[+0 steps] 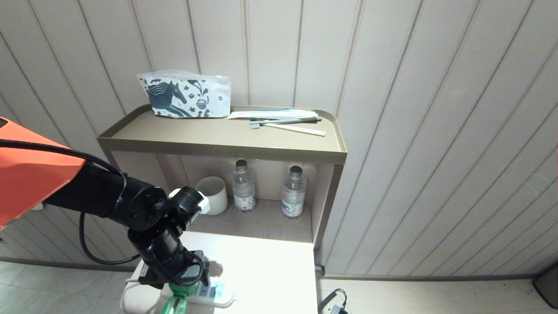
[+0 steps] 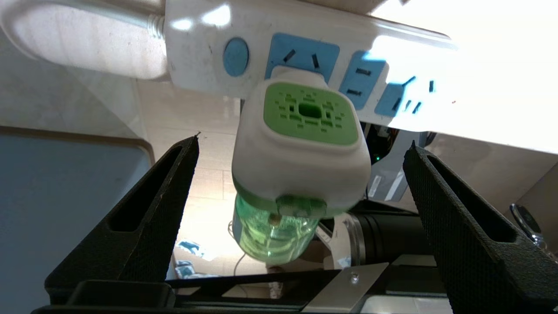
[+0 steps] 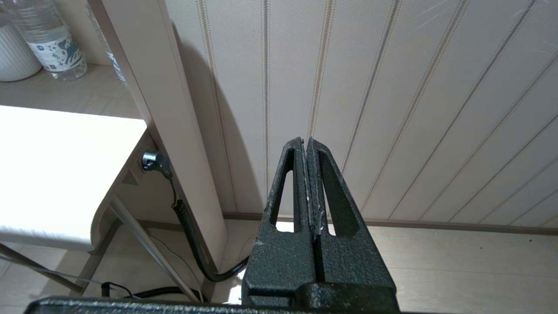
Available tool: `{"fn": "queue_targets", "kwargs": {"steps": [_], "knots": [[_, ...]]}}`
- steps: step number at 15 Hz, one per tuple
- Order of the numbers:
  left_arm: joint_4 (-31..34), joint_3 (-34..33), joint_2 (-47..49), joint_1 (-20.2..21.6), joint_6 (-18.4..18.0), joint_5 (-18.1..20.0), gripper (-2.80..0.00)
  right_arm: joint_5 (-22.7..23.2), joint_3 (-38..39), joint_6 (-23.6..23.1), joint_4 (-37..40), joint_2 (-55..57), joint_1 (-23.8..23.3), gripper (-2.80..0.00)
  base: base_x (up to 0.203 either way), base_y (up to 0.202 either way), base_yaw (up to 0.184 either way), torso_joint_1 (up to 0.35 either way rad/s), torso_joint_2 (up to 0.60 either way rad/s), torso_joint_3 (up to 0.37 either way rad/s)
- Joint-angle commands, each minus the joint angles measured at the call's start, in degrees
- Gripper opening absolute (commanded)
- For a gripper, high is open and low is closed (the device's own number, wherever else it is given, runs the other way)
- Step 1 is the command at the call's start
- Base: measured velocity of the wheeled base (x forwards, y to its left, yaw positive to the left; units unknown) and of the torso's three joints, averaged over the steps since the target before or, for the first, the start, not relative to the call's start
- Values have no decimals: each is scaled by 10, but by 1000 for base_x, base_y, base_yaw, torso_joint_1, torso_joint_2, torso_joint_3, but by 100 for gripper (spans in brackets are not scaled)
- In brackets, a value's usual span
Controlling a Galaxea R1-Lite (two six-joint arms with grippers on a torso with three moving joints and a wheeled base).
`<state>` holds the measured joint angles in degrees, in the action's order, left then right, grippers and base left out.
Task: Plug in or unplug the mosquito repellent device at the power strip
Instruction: Hold the socket with your right hand and unplug it with your left hand
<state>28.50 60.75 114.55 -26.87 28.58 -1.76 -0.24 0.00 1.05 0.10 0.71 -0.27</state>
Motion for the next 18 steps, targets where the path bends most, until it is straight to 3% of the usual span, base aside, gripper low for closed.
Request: {"fn": "queue_targets", "kwargs": {"steps": [1, 8, 14, 15, 18], "knots": [[-4, -4, 6, 5, 0, -1, 0, 0, 0, 0, 0, 1, 0, -280, 0, 0, 0, 0, 0, 0], [-56, -14, 43, 7, -63, -2, 0, 0, 0, 0, 0, 1, 0, -280, 0, 0, 0, 0, 0, 0], [-66, -20, 53, 8, -70, -7, 0, 0, 0, 0, 0, 1, 0, -280, 0, 0, 0, 0, 0, 0], [-67, -20, 55, 7, -71, -7, -280, 0, 0, 0, 0, 1, 0, -280, 0, 0, 0, 0, 0, 0], [-83, -19, 57, 7, -72, -7, -280, 0, 0, 0, 0, 1, 0, -280, 0, 0, 0, 0, 0, 0]]}}
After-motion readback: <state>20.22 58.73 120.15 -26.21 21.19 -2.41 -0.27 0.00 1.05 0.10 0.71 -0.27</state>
